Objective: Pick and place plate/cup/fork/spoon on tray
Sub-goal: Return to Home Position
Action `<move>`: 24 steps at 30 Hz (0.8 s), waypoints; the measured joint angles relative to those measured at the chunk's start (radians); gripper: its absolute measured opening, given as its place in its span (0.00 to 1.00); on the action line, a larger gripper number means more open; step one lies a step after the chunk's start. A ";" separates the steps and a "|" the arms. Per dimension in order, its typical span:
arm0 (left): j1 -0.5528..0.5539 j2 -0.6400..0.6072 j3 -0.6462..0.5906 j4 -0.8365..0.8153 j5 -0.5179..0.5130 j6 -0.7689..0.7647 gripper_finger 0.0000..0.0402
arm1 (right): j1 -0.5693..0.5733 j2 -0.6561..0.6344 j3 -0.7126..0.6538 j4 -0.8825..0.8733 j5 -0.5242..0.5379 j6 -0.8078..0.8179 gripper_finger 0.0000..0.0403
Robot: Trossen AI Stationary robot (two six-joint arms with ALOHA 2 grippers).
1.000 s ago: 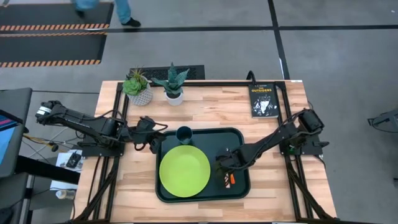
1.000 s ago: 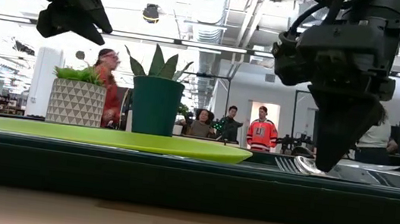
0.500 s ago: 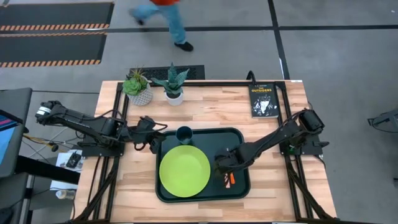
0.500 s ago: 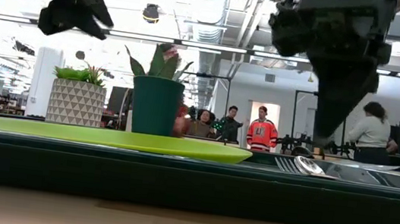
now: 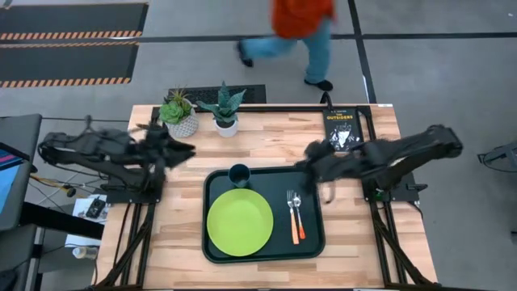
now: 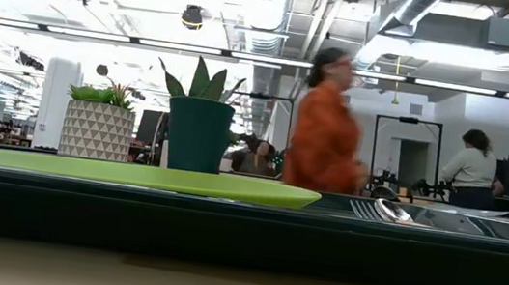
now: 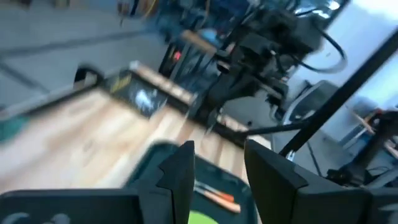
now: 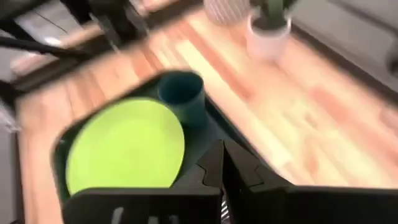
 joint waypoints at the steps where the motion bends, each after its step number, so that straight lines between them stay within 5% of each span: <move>1: 0.000 -0.016 0.014 -0.006 0.000 0.037 0.31 | -0.001 -0.046 0.000 0.000 0.014 -0.033 0.05; 6: 0.000 -0.084 0.045 0.001 0.007 0.146 0.31 | -0.018 -0.238 -0.008 -0.017 0.023 -0.213 0.06; 10: -0.001 -0.136 0.003 0.042 0.137 0.337 0.31 | -0.039 -0.376 -0.101 0.043 0.186 -0.269 0.07; 19: 0.001 -0.345 -0.270 0.272 0.224 0.352 0.31 | -0.183 -0.778 -0.621 0.574 0.104 -0.294 0.07; 24: 0.000 -0.507 -0.474 0.387 0.225 0.281 0.31 | -0.213 -0.943 -0.842 0.720 0.110 -0.272 0.07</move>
